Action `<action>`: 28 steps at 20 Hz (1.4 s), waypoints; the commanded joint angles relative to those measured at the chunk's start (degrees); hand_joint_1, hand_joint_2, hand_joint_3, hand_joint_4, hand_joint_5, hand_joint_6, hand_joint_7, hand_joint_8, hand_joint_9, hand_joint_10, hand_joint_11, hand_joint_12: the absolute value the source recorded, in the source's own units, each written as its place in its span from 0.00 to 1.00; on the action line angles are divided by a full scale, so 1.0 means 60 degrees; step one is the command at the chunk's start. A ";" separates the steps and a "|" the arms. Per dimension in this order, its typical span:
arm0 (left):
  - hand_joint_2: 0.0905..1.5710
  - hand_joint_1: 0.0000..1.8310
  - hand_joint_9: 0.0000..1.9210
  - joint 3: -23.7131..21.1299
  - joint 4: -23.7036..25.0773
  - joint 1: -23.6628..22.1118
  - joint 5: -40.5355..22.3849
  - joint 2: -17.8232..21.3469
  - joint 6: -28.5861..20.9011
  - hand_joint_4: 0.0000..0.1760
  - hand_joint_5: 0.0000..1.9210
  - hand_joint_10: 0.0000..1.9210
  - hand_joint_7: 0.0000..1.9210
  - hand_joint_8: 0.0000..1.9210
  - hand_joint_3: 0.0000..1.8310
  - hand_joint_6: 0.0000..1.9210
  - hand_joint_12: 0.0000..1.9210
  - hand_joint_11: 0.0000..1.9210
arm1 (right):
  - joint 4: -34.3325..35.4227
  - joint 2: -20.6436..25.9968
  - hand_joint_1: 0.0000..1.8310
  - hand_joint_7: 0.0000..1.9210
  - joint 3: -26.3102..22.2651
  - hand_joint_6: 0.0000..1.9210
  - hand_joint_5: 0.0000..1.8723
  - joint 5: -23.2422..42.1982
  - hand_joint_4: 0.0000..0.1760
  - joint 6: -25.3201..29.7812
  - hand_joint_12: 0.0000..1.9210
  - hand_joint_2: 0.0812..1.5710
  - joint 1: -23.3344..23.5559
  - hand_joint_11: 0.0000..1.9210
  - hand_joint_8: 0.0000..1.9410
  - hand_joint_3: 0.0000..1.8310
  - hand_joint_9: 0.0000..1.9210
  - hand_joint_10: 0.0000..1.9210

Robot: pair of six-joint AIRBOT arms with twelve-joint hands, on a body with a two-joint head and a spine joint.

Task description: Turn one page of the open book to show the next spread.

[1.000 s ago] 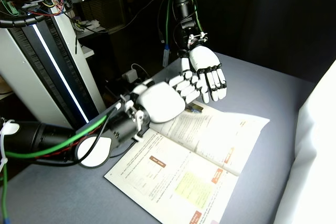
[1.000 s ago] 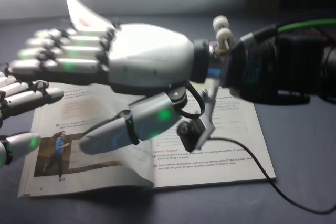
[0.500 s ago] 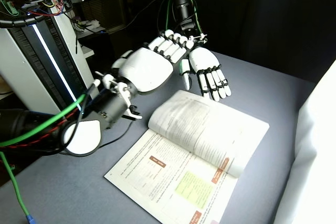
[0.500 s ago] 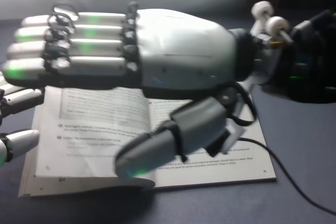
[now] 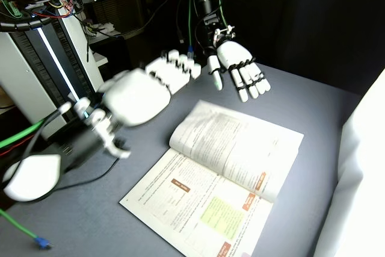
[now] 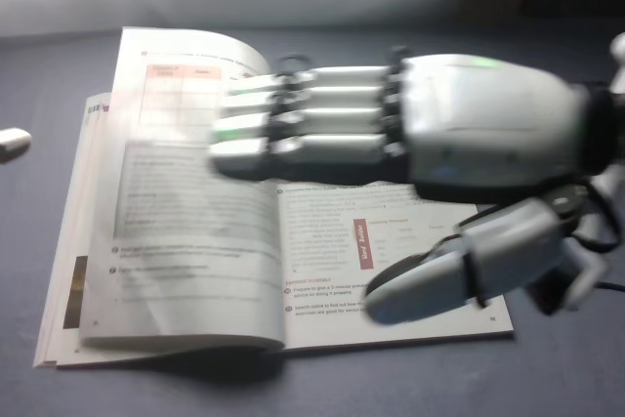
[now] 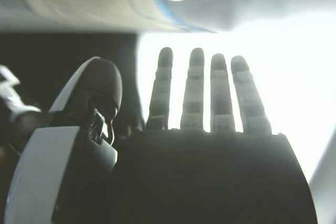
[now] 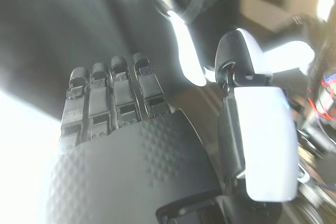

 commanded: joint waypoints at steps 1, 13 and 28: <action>0.95 0.23 0.00 -0.0001 -0.0132 0.0011 -0.1522 0.0060 -0.0013 0.01 0.01 0.00 0.00 0.00 0.02 0.00 0.00 0.00 | 0.0895 0.0195 0.00 0.00 -0.0124 0.00 0.00 0.0681 0.00 0.0007 0.00 0.74 -0.0085 0.00 0.00 0.00 0.00 0.00; 0.94 0.16 0.00 0.0519 0.1422 -0.1435 -0.0702 -0.0531 -0.0184 0.31 0.00 0.00 0.00 0.00 0.00 0.00 0.00 0.00 | 0.3744 0.1910 0.00 0.00 -0.0706 0.00 0.00 -0.0406 0.00 -0.1695 0.00 0.75 -0.2103 0.00 0.00 0.00 0.00 0.00; 0.94 0.00 0.00 0.1460 0.2640 -0.3458 0.0552 -0.1647 -0.0676 0.04 0.00 0.00 0.00 0.00 0.00 0.00 0.00 0.00 | 0.6234 0.2512 0.00 0.00 -0.1061 0.00 0.00 0.0741 0.00 -0.3338 0.00 0.79 -0.3272 0.00 0.00 0.02 0.00 0.00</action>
